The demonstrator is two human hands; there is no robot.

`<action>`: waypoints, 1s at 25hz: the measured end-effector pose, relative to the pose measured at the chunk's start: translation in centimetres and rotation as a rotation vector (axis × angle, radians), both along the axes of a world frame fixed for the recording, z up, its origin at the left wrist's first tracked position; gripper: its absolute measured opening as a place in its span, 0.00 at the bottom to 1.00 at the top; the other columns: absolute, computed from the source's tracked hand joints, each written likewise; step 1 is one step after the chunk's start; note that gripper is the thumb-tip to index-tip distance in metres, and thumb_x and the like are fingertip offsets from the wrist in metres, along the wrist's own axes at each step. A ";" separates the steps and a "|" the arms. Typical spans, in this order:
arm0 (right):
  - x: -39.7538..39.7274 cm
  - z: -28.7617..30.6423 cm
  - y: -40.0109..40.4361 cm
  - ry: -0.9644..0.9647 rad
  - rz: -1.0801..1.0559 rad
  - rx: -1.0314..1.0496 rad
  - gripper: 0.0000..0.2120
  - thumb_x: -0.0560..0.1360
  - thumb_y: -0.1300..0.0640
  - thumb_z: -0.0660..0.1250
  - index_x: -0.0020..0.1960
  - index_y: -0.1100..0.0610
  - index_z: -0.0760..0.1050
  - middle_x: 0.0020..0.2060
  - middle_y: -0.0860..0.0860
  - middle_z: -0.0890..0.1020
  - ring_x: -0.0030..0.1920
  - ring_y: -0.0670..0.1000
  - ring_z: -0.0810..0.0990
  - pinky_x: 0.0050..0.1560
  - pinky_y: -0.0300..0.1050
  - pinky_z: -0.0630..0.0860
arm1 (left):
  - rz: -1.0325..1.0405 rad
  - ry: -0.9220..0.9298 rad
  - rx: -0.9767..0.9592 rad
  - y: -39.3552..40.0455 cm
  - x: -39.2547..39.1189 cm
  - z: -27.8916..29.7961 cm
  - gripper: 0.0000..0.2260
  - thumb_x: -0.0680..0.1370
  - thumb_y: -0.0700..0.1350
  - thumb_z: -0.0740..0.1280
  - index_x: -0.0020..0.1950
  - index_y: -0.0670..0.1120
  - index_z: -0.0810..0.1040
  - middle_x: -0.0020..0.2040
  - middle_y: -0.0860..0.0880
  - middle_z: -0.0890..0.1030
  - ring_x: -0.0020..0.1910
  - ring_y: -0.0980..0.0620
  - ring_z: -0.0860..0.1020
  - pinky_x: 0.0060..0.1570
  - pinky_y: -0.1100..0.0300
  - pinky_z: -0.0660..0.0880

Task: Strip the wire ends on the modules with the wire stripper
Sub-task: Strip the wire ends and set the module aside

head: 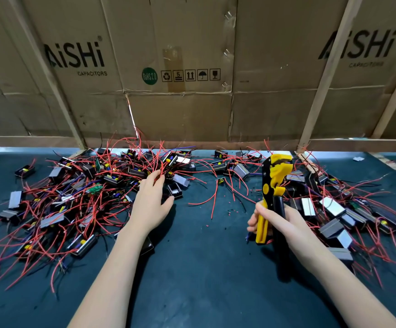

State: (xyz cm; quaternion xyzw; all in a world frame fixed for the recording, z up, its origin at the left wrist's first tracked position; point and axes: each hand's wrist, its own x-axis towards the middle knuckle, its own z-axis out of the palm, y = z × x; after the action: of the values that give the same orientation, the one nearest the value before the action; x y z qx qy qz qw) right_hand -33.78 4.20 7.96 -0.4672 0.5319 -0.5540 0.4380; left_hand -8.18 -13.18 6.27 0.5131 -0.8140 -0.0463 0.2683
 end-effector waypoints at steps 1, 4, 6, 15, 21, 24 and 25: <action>0.0 0.1 0.0 -0.001 -0.001 0.005 0.27 0.69 0.42 0.71 0.47 0.68 0.76 0.42 0.63 0.83 0.44 0.61 0.85 0.41 0.44 0.80 | -0.019 0.035 -0.011 0.1 -0.1 0.1 0.27 0.77 0.43 0.69 0.74 0.37 0.67 0.75 0.42 0.65 0.72 0.41 0.63 0.71 0.51 0.60; 0.1 0.2 0.1 -0.009 -0.007 0.008 0.25 0.70 0.45 0.72 0.48 0.69 0.75 0.41 0.61 0.83 0.44 0.61 0.85 0.38 0.41 0.79 | -0.017 0.108 -0.136 0.1 0.1 0.6 0.20 0.74 0.39 0.72 0.65 0.37 0.77 0.65 0.42 0.76 0.63 0.40 0.72 0.64 0.49 0.67; 0.2 0.2 0.1 -0.009 -0.013 0.009 0.24 0.71 0.46 0.74 0.49 0.68 0.75 0.41 0.61 0.83 0.43 0.60 0.85 0.36 0.40 0.78 | 0.033 0.193 -0.207 0.1 0.4 0.8 0.12 0.73 0.37 0.72 0.56 0.39 0.83 0.57 0.43 0.81 0.57 0.40 0.76 0.57 0.50 0.70; 0.2 0.5 0.1 -0.004 -0.008 0.011 0.23 0.67 0.46 0.70 0.50 0.65 0.75 0.41 0.61 0.83 0.44 0.61 0.85 0.37 0.42 0.78 | -0.038 0.225 0.049 0.0 0.2 0.2 0.19 0.76 0.39 0.69 0.67 0.42 0.74 0.58 0.45 0.80 0.58 0.46 0.76 0.60 0.54 0.69; 0.2 0.4 0.0 -0.016 0.005 -0.002 0.24 0.67 0.47 0.70 0.51 0.66 0.74 0.41 0.61 0.82 0.43 0.61 0.85 0.36 0.41 0.78 | 0.388 0.241 -0.279 0.7 1.8 1.5 0.14 0.72 0.33 0.67 0.57 0.41 0.79 0.52 0.41 0.81 0.54 0.39 0.75 0.52 0.48 0.68; 0.2 0.3 0.1 -0.018 0.007 -0.004 0.24 0.66 0.47 0.70 0.51 0.66 0.74 0.41 0.61 0.82 0.44 0.61 0.85 0.37 0.41 0.78 | 0.658 0.060 -0.228 1.1 3.5 2.0 0.15 0.70 0.33 0.67 0.56 0.39 0.79 0.54 0.37 0.79 0.56 0.36 0.73 0.51 0.45 0.67; 0.1 0.3 0.1 -0.018 0.006 -0.003 0.24 0.66 0.47 0.70 0.51 0.66 0.74 0.41 0.61 0.82 0.44 0.61 0.85 0.37 0.42 0.78 | 0.694 -0.008 -0.122 1.1 3.9 2.1 0.14 0.71 0.34 0.67 0.57 0.39 0.79 0.55 0.36 0.79 0.56 0.35 0.73 0.52 0.45 0.68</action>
State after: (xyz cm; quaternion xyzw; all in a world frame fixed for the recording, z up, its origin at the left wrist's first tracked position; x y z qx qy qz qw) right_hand -33.63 4.28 8.25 -0.4645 0.5256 -0.5578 0.4437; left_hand -4.28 -12.05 8.35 0.7424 -0.5934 0.0986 0.2951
